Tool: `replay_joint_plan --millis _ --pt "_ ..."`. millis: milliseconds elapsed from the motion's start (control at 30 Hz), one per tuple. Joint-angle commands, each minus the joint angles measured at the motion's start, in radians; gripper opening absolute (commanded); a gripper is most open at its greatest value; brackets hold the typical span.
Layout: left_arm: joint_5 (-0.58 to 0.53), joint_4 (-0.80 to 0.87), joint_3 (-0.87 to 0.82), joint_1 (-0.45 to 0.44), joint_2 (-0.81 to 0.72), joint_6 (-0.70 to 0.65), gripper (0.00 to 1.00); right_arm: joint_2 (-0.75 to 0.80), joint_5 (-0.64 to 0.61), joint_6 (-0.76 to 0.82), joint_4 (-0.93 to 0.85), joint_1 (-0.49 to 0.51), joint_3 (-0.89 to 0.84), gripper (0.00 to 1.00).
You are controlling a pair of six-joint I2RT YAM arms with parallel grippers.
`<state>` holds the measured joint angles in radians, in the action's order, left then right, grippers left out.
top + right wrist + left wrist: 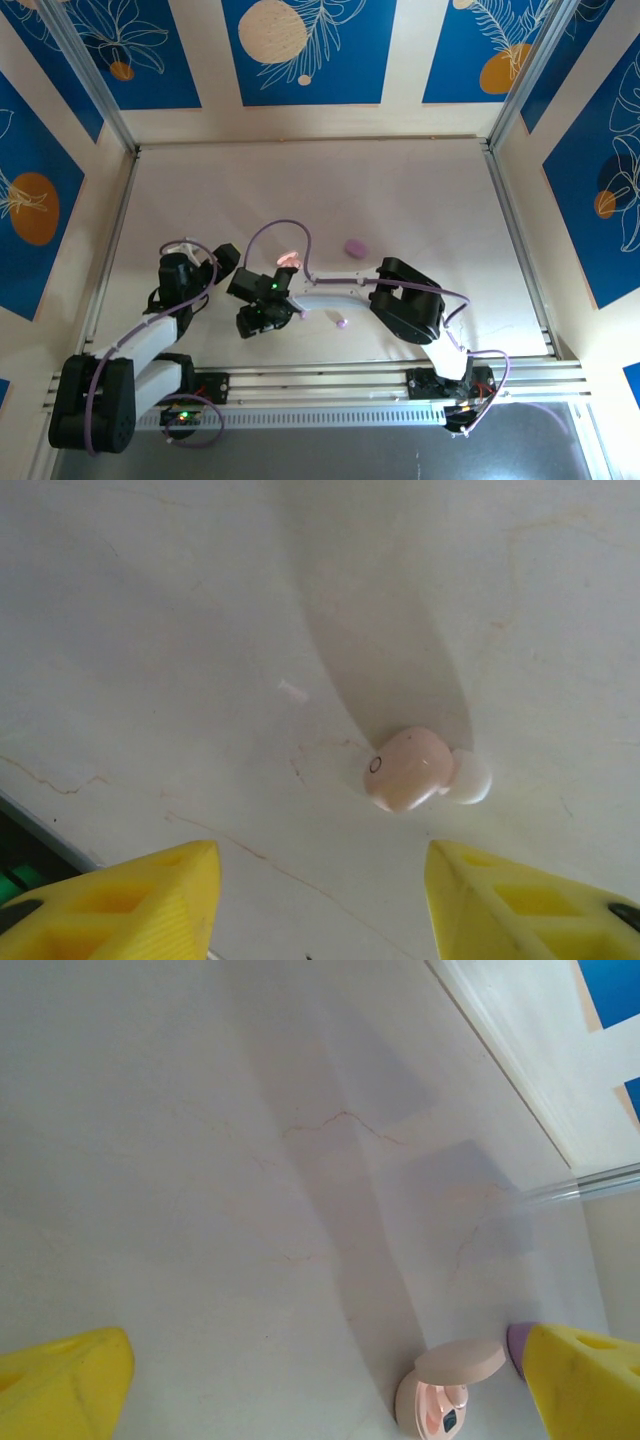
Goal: Insert the wireless bluetooth earbuds into the charging case
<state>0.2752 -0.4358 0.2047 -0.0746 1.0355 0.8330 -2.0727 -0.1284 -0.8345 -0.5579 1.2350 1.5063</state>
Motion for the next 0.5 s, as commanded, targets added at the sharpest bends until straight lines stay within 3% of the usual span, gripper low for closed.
replay_joint_plan --millis 0,467 --pt "0.038 -0.046 -0.002 0.016 0.001 0.015 1.00 -0.024 0.030 -0.017 -0.001 0.001 0.035 0.57" --pt "0.045 -0.056 -0.008 0.018 -0.012 0.017 1.00 -0.061 -0.022 0.007 -0.044 -0.020 0.079 0.56"
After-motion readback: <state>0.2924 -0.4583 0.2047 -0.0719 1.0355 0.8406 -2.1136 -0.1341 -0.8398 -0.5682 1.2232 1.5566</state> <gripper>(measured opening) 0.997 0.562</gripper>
